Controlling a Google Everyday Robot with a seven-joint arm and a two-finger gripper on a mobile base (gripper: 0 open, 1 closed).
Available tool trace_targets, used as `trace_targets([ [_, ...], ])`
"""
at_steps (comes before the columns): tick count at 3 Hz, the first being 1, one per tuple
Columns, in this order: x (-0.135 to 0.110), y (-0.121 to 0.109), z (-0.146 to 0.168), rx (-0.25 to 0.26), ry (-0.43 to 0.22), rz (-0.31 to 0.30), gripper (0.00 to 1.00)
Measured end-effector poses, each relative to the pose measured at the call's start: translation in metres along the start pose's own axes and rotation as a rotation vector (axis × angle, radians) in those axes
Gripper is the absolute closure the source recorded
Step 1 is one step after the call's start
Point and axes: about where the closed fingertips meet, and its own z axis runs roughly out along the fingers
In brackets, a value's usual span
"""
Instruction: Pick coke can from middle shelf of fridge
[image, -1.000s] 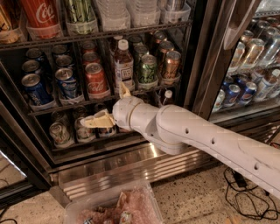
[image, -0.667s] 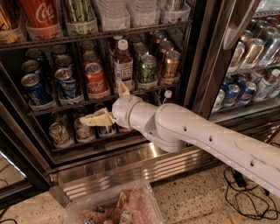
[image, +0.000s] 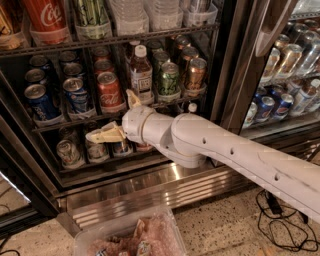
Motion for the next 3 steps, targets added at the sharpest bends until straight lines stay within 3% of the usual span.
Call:
trace_targets([
  [3,-0.011,0.001,0.015,0.03,-0.074,0.012,0.0],
])
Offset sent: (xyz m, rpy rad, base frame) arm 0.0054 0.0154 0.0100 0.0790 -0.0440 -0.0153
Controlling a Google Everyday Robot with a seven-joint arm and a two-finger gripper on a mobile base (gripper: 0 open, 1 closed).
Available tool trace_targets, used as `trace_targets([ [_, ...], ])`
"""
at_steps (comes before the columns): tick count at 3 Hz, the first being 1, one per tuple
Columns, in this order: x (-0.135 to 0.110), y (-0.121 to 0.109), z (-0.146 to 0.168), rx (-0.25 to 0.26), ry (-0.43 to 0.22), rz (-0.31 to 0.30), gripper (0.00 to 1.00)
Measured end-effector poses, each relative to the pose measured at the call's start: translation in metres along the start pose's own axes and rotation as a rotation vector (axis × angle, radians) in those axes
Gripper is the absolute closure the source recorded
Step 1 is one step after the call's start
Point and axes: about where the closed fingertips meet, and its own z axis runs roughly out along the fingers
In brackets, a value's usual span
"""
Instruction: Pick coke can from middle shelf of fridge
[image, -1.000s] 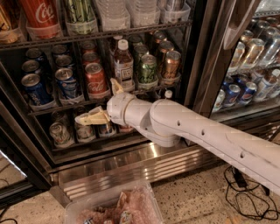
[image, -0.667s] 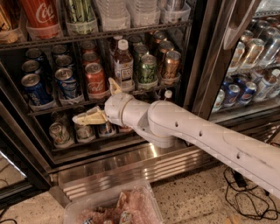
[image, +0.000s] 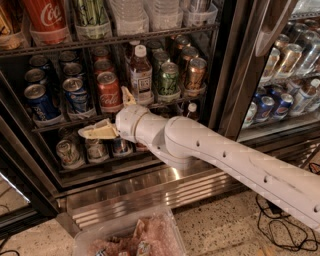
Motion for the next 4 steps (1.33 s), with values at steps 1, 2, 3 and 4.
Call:
trace_targets([
  [1,-0.002,-0.002,0.002,0.014,-0.013,0.004,0.17],
  [2,-0.002,-0.005,0.007,0.028,-0.025,0.012,0.13],
  [3,-0.004,-0.008,0.013,0.038,-0.035,0.013,0.12],
  [4,0.001,-0.018,0.011,0.106,-0.026,0.026,0.09],
])
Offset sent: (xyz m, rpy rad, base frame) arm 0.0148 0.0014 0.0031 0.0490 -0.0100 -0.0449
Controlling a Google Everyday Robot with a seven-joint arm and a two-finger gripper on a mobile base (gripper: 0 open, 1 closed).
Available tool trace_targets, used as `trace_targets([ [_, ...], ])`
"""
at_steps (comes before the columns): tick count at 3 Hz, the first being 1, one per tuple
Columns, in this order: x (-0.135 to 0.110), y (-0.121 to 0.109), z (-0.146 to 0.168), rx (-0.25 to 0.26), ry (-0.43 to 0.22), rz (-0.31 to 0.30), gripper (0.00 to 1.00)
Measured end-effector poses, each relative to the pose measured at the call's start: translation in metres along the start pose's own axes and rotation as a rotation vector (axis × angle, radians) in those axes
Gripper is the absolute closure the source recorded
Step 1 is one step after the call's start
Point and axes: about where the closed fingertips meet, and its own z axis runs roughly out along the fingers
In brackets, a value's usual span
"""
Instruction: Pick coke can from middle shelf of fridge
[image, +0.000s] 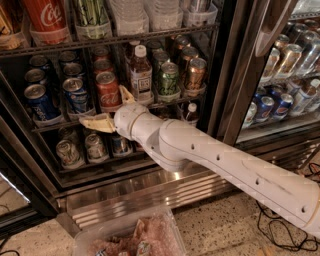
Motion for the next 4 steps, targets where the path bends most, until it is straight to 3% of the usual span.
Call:
trace_targets([
  [2,-0.003,-0.01,0.002,0.105,-0.009,0.009,0.08],
  [4,-0.001,-0.018,-0.002,0.279,-0.029,0.042,0.02],
])
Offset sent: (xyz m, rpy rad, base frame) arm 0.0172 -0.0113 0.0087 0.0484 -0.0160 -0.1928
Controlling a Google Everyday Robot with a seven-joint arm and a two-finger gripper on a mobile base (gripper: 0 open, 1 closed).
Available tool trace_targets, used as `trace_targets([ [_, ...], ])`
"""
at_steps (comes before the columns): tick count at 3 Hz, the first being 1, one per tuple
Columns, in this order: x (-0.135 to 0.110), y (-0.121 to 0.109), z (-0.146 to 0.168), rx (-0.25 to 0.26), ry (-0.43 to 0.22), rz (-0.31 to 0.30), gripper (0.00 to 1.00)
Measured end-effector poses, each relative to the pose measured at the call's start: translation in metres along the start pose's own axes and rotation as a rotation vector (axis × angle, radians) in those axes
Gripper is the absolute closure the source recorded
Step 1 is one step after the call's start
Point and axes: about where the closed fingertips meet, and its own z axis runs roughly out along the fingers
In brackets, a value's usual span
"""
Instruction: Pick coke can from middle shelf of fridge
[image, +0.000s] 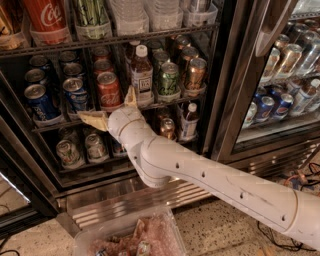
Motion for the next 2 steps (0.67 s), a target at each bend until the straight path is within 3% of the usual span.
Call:
trace_targets([
  [1,0.0009,-0.004,0.0002,0.039,-0.002,0.006,0.21],
  [2,0.0007,-0.0046,0.0009,0.051,-0.005,0.006,0.33],
])
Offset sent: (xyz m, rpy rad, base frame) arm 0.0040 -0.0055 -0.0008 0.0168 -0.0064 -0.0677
